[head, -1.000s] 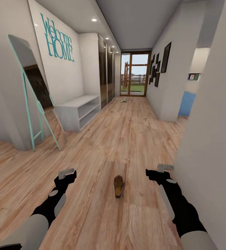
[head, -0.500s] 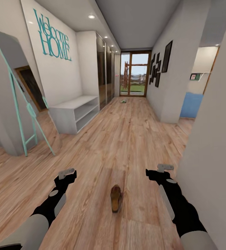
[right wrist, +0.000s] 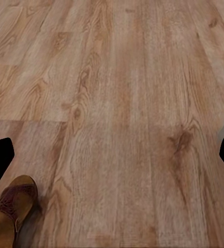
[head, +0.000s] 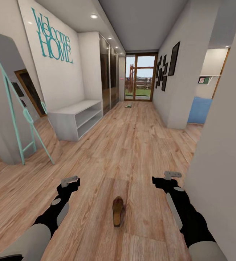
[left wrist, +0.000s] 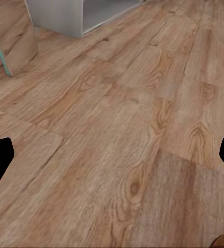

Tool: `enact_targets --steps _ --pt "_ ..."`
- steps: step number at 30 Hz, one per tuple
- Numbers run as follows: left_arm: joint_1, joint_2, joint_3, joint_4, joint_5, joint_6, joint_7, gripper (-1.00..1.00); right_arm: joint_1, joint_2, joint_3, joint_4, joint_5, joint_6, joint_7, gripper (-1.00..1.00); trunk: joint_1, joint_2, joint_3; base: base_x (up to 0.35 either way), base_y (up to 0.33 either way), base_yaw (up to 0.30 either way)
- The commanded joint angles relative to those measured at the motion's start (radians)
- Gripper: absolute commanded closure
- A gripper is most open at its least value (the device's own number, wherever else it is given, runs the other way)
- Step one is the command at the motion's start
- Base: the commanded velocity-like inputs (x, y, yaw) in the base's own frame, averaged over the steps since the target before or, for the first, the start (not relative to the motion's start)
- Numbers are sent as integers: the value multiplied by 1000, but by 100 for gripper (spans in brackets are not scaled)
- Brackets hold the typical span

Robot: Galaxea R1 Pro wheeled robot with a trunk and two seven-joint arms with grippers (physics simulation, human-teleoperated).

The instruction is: Pick up the two gym shoes and the two sandals from the corridor floor and place them onto the hallstand (shoe rack) in the corridor, making sure they are on the rack and not on the floor. Arrange them so the two gym shoes are next to each other and the two sandals are next to each other.

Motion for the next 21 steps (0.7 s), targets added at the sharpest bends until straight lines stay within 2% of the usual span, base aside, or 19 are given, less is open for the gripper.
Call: enact_targets --steps 1,14,21 --pt "-1 0 -2 1 10 -4 1 -100 0 1 0 -1 -8 4 -6 -100 0 0 -1 126 -111 0" --pt "0 0 -3 1 10 -4 1 -100 0 1 0 -1 -8 3 -6 -100 0 0 -1 32 -29 0" --pt "0 0 -3 1 10 -5 1 -100 0 1 0 -1 -8 3 -6 -100 0 0 -1 110 0 0"
